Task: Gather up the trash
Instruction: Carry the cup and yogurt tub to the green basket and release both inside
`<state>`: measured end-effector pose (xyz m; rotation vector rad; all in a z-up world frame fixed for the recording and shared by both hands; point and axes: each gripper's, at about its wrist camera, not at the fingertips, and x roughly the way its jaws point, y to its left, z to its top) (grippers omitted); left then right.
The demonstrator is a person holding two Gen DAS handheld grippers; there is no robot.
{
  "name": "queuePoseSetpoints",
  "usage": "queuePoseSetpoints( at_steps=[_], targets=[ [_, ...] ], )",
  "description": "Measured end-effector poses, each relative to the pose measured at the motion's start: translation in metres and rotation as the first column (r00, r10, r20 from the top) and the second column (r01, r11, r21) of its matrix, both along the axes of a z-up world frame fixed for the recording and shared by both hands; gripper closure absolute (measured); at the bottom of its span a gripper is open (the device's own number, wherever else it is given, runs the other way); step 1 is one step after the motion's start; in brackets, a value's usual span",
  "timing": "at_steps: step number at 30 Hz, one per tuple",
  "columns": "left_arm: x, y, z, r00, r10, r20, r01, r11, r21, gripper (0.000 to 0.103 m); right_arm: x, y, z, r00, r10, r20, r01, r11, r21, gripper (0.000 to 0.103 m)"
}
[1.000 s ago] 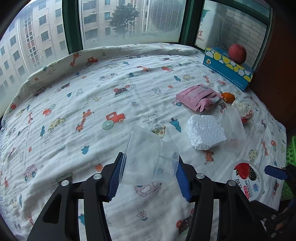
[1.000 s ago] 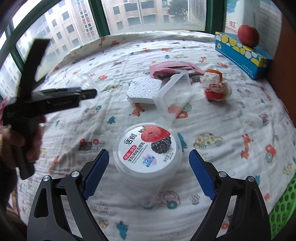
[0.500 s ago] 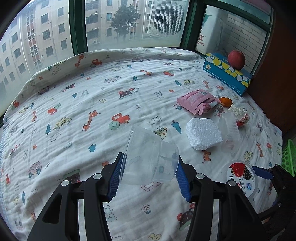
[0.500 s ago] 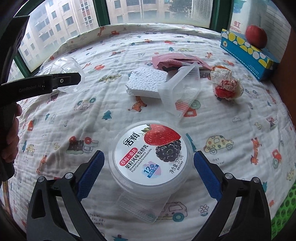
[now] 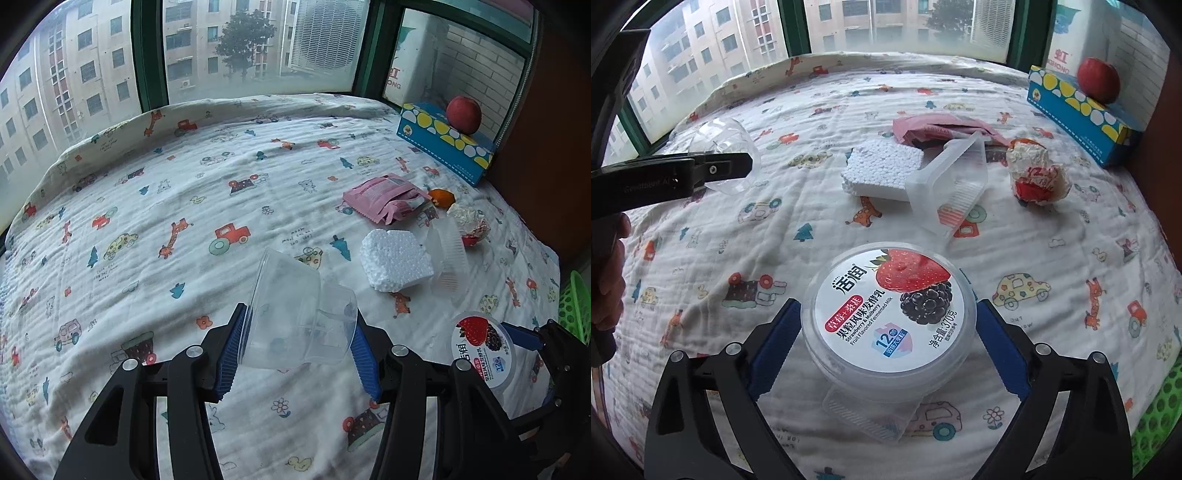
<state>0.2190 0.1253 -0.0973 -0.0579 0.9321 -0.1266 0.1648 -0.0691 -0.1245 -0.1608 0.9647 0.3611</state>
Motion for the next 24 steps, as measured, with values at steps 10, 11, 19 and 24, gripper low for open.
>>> queuePoseSetpoints(
  at_steps=[10, 11, 19, 24],
  targets=[
    [-0.017, -0.039, 0.028, 0.996, -0.077, 0.044, 0.077, 0.997, -0.015, 0.051, -0.026, -0.044, 0.038, 0.997, -0.075, 0.034, 0.073, 0.996, 0.057, 0.011],
    [-0.020, -0.048, 0.031, 0.995, -0.092, 0.049, 0.093, 0.996, -0.014, 0.051, -0.030, -0.051, 0.042, 0.995, -0.088, 0.042, 0.086, 0.995, 0.059, 0.011],
    [-0.034, -0.109, 0.050, 0.978, -0.193, 0.074, 0.195, 0.980, -0.027, 0.051, -0.055, -0.113, 0.062, 0.977, -0.201, 0.066, 0.195, 0.977, 0.083, 0.011],
    [-0.042, -0.153, 0.059, 0.961, -0.262, 0.089, 0.266, 0.964, -0.032, 0.051, -0.074, -0.165, 0.073, 0.951, -0.297, 0.086, 0.290, 0.953, 0.087, 0.010]
  ],
)
